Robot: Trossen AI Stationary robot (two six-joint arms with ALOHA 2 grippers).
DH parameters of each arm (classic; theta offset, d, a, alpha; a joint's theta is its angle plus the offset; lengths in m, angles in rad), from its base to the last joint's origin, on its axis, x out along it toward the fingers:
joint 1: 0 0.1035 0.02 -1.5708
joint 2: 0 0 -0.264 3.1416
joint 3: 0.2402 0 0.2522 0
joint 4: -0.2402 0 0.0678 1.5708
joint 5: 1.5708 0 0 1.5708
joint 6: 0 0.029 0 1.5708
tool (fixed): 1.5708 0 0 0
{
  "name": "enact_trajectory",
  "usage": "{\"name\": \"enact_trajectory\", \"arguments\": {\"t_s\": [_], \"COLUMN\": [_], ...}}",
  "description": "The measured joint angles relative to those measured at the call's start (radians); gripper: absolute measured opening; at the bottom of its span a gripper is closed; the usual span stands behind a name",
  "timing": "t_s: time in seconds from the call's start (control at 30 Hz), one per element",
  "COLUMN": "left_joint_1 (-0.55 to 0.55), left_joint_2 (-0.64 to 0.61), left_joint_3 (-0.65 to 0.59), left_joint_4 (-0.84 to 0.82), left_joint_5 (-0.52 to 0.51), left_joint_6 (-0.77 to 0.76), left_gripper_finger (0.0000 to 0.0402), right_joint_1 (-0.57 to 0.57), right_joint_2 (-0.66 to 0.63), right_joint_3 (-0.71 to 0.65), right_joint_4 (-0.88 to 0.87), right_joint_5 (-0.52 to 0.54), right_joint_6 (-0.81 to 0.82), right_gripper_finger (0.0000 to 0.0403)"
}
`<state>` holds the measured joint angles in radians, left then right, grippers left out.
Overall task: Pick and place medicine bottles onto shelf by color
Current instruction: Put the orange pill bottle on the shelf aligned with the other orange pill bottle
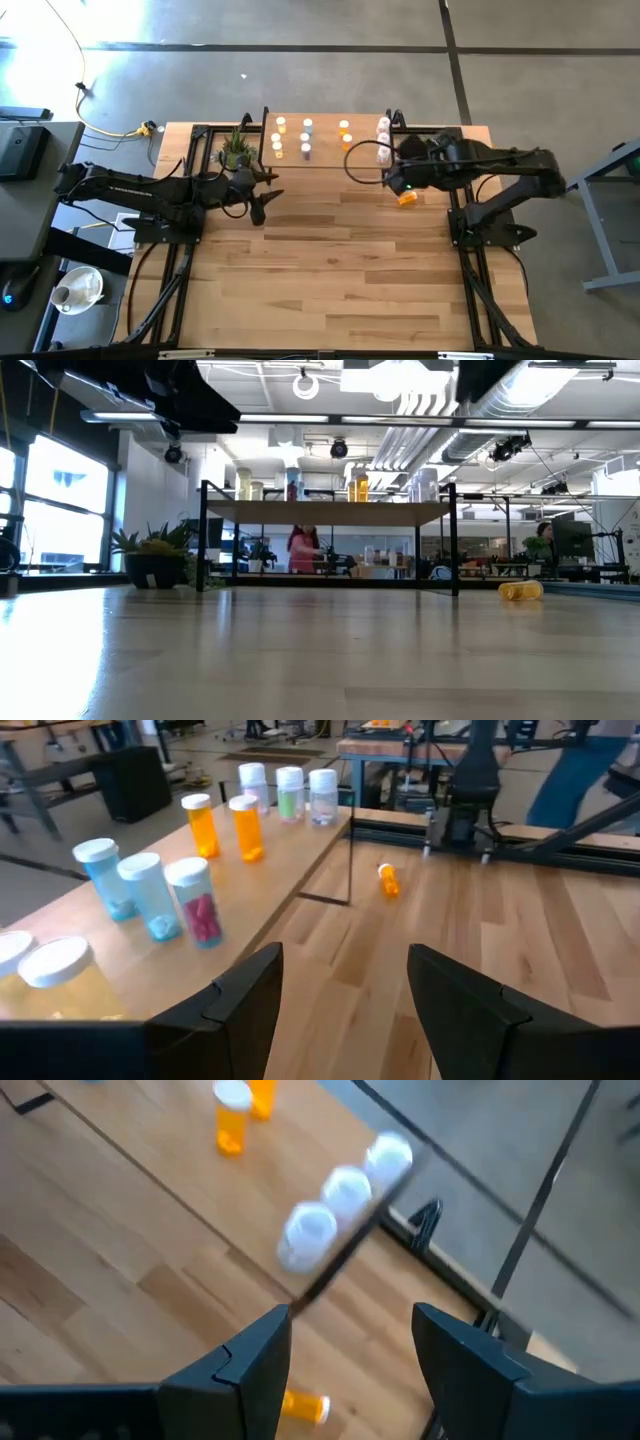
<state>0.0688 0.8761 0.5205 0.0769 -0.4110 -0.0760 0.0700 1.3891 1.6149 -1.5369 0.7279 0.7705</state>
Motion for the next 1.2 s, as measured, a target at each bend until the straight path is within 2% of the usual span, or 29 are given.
{"name": "enact_trajectory", "arguments": {"t_s": [0.23, 0.47, 0.67, 0.9, 1.03, 1.2], "left_joint_1": [0.003, 0.003, 0.003, 0.003, 0.003, 0.003], "left_joint_2": [0.000, 0.000, 0.000, 0.000, 0.000, 0.000], "left_joint_3": [0.000, 0.000, 0.000, 0.000, 0.000, 0.000], "left_joint_4": [0.002, 0.045, 0.085, 0.120, 0.163, 0.186], "left_joint_5": [0.014, -0.002, -0.012, -0.023, -0.023, -0.020], "left_joint_6": [-0.001, 0.000, 0.037, 0.146, 0.221, 0.263], "left_gripper_finger": [0.0204, 0.0204, 0.0204, 0.0204, 0.0204, 0.0204], "right_joint_1": [0.011, 0.010, 0.011, 0.009, 0.012, 0.007], "right_joint_2": [-0.145, -0.250, -0.313, -0.329, -0.329, -0.329], "right_joint_3": [-0.221, -0.435, -0.598, -0.747, -0.829, -0.925], "right_joint_4": [0.018, 0.039, 0.149, 0.313, 0.412, 0.576], "right_joint_5": [-0.068, -0.198, -0.317, -0.395, -0.434, -0.444], "right_joint_6": [0.194, 0.305, 0.384, 0.443, 0.385, 0.103], "right_gripper_finger": [0.0200, 0.0200, 0.0200, 0.0200, 0.0200, 0.0200]}}
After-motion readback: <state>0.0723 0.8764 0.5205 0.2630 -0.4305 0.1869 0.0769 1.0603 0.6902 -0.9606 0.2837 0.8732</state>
